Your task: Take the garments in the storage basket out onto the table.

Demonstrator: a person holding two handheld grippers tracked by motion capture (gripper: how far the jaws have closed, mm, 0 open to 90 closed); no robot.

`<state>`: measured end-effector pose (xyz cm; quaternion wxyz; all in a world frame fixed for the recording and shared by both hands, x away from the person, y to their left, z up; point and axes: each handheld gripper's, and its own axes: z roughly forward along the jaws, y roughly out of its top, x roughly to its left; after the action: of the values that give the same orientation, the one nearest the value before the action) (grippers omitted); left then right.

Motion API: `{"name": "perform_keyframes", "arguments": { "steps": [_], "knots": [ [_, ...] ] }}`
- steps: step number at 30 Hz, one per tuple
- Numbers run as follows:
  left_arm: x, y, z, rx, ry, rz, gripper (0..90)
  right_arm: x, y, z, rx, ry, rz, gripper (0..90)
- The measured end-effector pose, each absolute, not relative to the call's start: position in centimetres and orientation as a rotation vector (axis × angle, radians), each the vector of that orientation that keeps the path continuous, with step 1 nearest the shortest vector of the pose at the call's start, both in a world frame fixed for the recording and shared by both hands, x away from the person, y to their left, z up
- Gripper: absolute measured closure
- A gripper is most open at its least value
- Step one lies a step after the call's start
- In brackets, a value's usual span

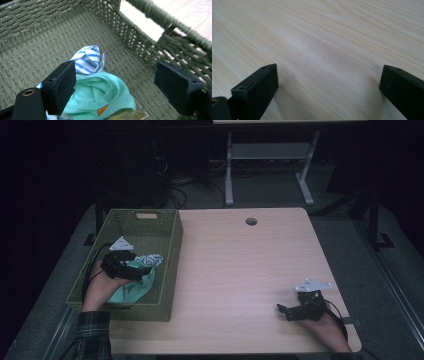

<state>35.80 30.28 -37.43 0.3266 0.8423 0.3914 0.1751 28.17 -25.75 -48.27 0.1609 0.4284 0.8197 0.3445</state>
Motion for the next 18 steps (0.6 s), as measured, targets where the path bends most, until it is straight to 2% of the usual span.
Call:
{"name": "perform_keyframes", "arguments": {
  "steps": [18],
  "knots": [
    [36.3,30.5,-39.6,2.275,1.068,0.400,17.1,28.2,-25.8,-48.3,1.223,2.340,0.984,1.5]
  ]
}}
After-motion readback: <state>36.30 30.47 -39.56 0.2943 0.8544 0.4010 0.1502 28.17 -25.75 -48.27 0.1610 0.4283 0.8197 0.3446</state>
